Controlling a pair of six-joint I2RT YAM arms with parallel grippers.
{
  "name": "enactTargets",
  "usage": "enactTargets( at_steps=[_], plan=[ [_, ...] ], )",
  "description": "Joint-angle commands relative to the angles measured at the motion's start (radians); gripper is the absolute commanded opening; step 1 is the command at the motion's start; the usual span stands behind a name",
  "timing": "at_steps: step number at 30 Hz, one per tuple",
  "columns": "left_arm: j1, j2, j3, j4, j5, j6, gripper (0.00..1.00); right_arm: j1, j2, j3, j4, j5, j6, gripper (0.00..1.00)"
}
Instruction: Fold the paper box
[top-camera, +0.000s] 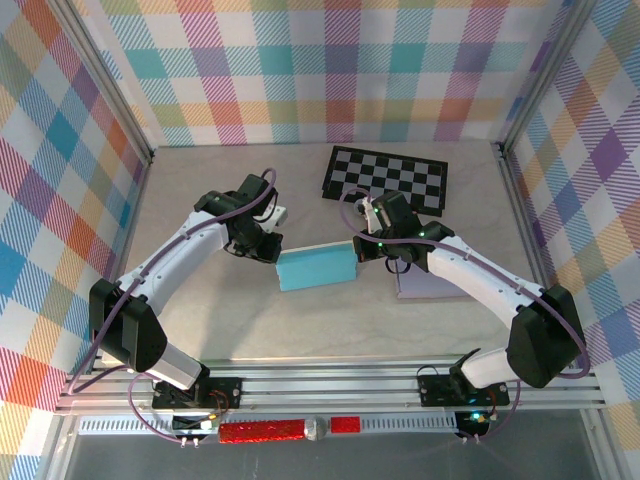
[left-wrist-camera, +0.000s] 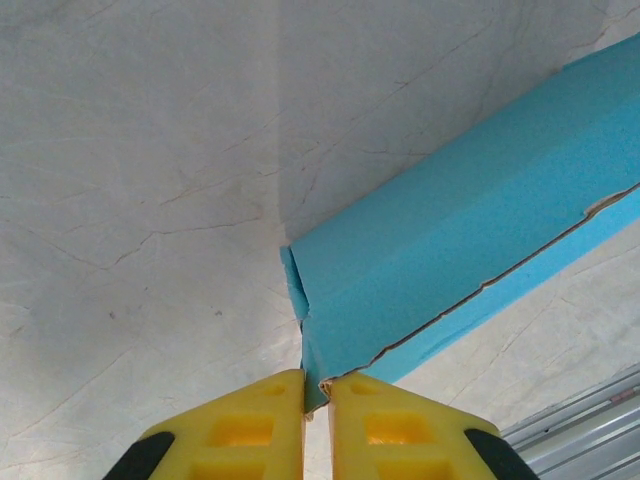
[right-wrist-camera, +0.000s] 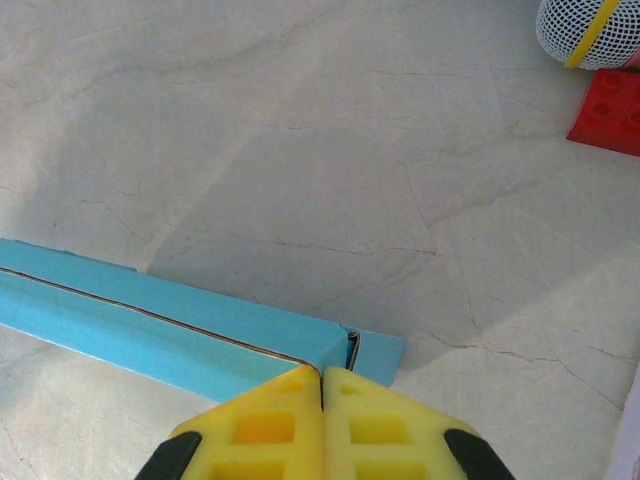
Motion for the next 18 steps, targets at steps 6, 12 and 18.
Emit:
enactTargets(
  at_steps=[6, 12, 18],
  plan=[
    [-0.015, -0.013, -0.017, 0.039, 0.013, -0.193, 0.07, 0.009, 0.017, 0.013, -0.053, -0.001, 0.012, 0.00],
    [-0.017, -0.019, -0.023, 0.050, 0.014, -0.254, 0.05, 0.009, 0.022, 0.014, -0.052, -0.005, 0.015, 0.00],
    [-0.017, 0.008, 0.026, 0.008, 0.027, -0.285, 0.05, 0.011, 0.021, 0.016, -0.055, -0.003, 0.014, 0.00]
  ],
)
